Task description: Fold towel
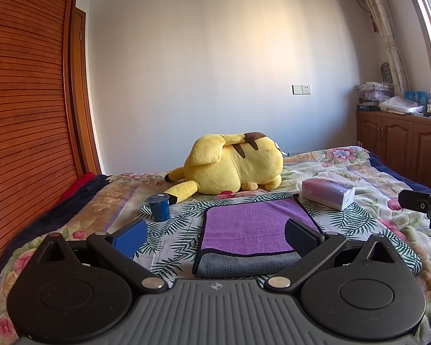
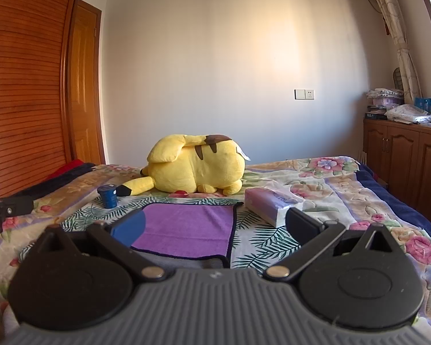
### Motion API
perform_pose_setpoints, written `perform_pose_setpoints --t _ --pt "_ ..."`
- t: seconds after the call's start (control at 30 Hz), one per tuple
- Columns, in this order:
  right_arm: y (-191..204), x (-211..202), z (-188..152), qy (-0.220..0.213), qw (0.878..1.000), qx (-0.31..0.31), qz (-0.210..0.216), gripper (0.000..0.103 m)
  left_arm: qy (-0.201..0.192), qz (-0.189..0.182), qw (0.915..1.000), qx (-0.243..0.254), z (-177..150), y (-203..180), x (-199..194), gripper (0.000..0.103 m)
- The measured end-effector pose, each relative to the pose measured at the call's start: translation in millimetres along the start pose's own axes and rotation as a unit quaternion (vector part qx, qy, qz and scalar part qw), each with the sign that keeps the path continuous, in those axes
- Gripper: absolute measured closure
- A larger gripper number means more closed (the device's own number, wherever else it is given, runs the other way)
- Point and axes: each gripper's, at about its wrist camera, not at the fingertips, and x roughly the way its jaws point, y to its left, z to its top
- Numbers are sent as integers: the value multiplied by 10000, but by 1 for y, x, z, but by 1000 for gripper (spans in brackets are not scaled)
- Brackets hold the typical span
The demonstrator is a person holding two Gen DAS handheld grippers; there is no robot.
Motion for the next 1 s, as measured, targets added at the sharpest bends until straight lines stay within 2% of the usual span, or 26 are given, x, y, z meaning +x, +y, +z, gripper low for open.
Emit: perform_pose_setpoints --t 1.0 --pt "-5 0 -1 -7 10000 2 0 0 -10 -9 10000 17 -1 0 0 0"
